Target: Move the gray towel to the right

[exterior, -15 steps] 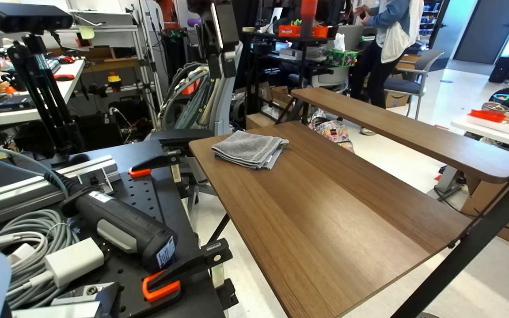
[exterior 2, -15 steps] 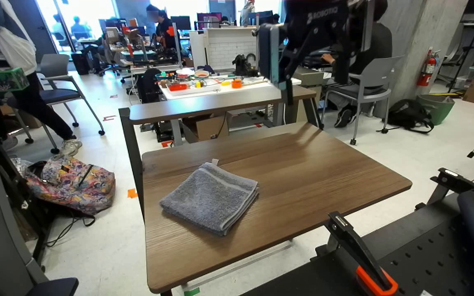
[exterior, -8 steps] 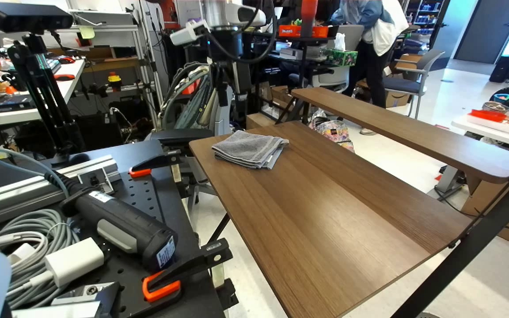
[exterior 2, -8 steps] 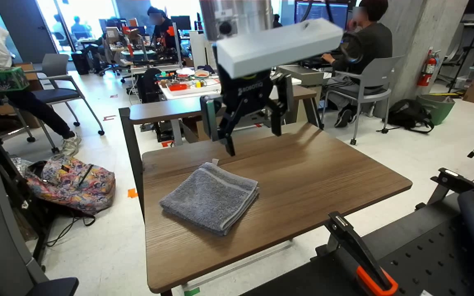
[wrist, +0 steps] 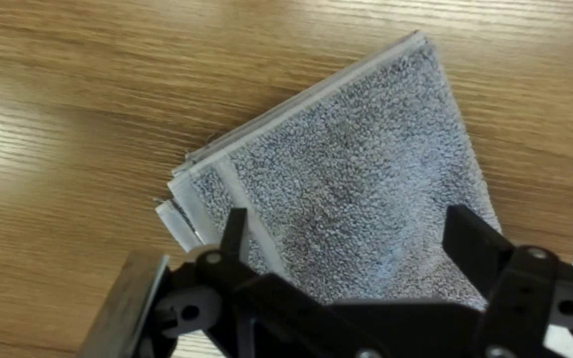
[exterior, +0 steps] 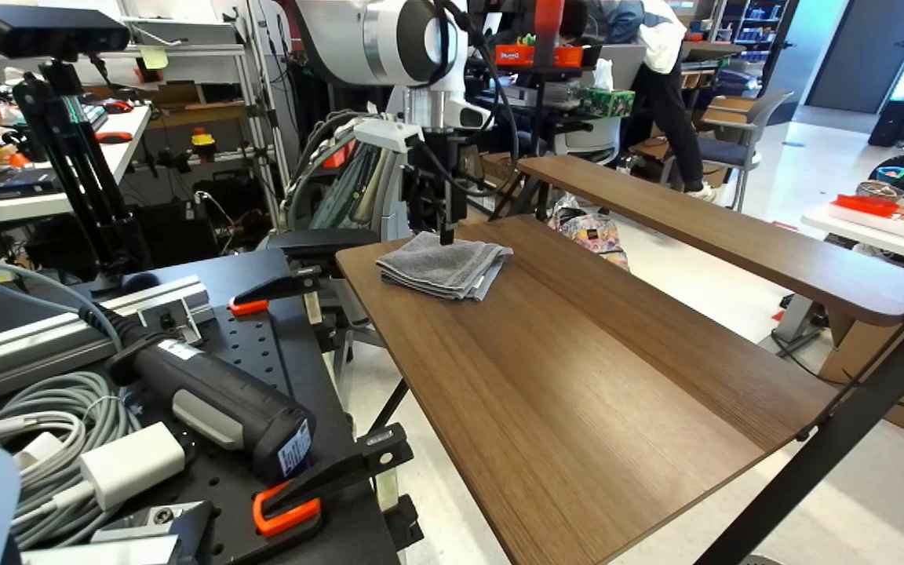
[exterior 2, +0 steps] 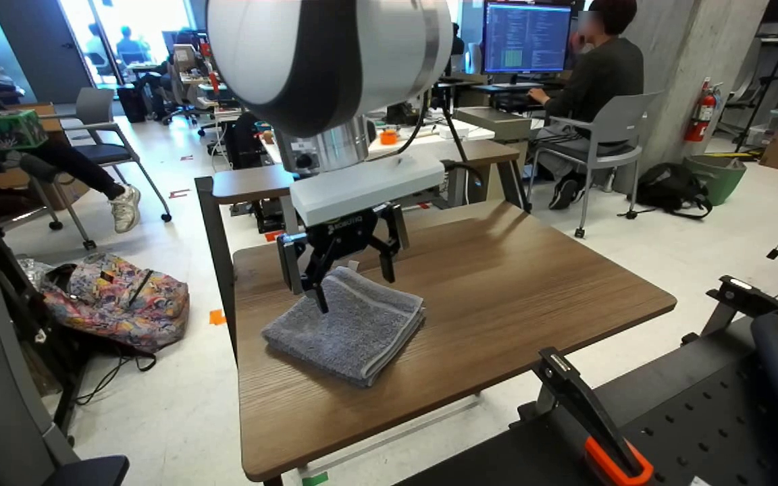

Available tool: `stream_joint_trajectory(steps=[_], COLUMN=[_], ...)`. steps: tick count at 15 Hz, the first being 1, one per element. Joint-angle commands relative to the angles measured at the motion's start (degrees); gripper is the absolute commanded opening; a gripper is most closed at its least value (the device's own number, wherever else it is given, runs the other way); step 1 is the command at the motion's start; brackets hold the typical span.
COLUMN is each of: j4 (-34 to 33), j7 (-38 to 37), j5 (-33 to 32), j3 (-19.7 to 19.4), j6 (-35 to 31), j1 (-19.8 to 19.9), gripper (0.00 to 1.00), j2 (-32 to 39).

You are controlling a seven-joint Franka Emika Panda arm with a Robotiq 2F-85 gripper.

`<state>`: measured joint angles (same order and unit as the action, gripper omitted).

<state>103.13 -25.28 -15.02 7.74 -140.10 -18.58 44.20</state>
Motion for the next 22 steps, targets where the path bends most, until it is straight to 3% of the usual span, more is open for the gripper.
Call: stream_joint_trajectory(steps=[1, 8, 14, 22], j4=[-10.06, -24.57, -31.67, -37.18], j7=[4.02, 4.95, 5.38, 4.09], j5=[3.06, 2.64, 2.87, 5.92], j3=[-2.11, -5.3, -6.88, -10.84], j6=[5.44, 12.98, 17.28, 20.13], j1=[-2.67, -3.91, -2.44, 4.79], gripper=[1.0, 1.0, 1.0, 1.0], j2=[7.31, 17.76, 21.64, 25.27])
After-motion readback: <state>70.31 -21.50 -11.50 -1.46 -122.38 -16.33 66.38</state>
